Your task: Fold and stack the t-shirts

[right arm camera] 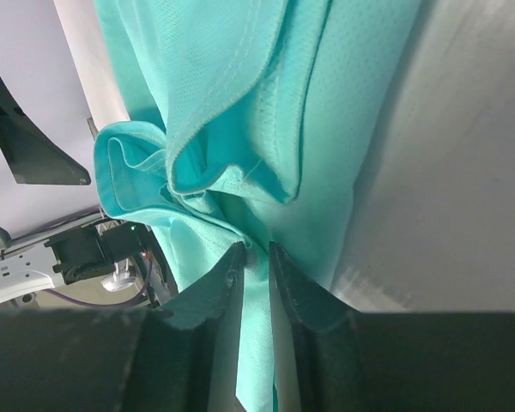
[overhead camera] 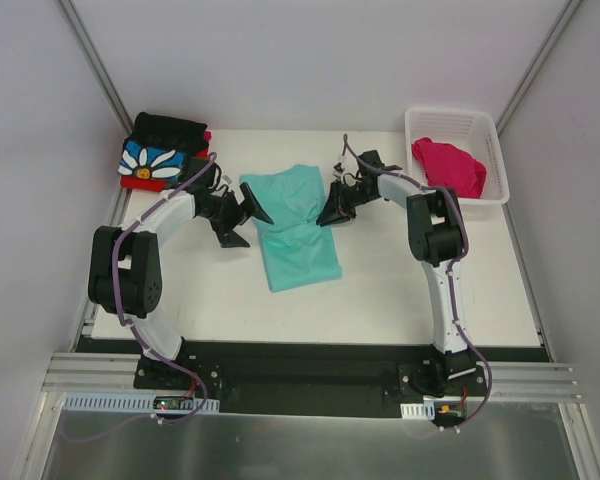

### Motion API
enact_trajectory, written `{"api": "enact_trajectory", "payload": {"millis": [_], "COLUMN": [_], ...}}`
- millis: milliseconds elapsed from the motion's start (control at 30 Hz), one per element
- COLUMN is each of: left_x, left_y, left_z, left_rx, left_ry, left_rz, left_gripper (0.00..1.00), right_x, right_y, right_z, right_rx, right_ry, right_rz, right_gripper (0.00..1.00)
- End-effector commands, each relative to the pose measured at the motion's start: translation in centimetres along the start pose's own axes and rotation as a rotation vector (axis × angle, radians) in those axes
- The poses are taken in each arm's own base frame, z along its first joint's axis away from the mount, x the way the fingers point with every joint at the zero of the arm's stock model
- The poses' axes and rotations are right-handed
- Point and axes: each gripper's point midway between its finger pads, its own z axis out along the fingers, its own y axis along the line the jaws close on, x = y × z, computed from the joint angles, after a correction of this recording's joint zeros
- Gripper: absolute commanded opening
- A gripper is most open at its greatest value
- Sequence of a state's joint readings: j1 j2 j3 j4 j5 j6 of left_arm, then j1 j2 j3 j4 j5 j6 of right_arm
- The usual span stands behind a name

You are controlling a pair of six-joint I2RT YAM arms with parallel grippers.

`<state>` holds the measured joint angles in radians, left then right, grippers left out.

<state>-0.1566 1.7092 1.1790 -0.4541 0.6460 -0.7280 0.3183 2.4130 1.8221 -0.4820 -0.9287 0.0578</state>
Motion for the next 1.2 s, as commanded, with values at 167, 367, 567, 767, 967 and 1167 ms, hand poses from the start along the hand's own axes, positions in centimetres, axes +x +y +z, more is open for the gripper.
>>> {"api": "enact_trajectory", "payload": {"millis": [167, 367, 567, 767, 967, 1167], "left_x": [0.6, 0.8, 0.8, 0.7, 0.7, 0.8], "left_y": [-0.5, -0.4, -0.4, -0.3, -0.2, 0.0], "left_z": [-0.7, -0.7, -0.7, -0.6, -0.5, -0.4], "left_rx": [0.019, 0.020, 0.021, 0.018, 0.017, 0.010], "left_ry": [0.008, 0.014, 0.013, 0.017, 0.018, 0.020], "left_rz": [0.026, 0.023, 0.026, 0.022, 0.023, 0.020], "left_gripper": [0.99, 0.99, 0.99, 0.99, 0.99, 0.99], "right_x": [-2.0, -2.3, -2.3, -1.8, -1.8, -1.7], "right_y": [3.9, 4.2, 4.2, 3.7, 3.7, 4.5], "right_z": [-3.2, -3.3, -3.1, -2.6, -2.0, -1.2], "right_rx": [-0.018, -0.029, -0.029, -0.025, -0.032, -0.046], "right_ry": [-0.067, -0.068, -0.065, -0.053, -0.051, -0.049], "right_rz": [-0.110, -0.108, -0.100, -0.090, -0.089, -0.093], "right_gripper": [0.21, 0.21, 0.40, 0.42, 0.38, 0.36]}}
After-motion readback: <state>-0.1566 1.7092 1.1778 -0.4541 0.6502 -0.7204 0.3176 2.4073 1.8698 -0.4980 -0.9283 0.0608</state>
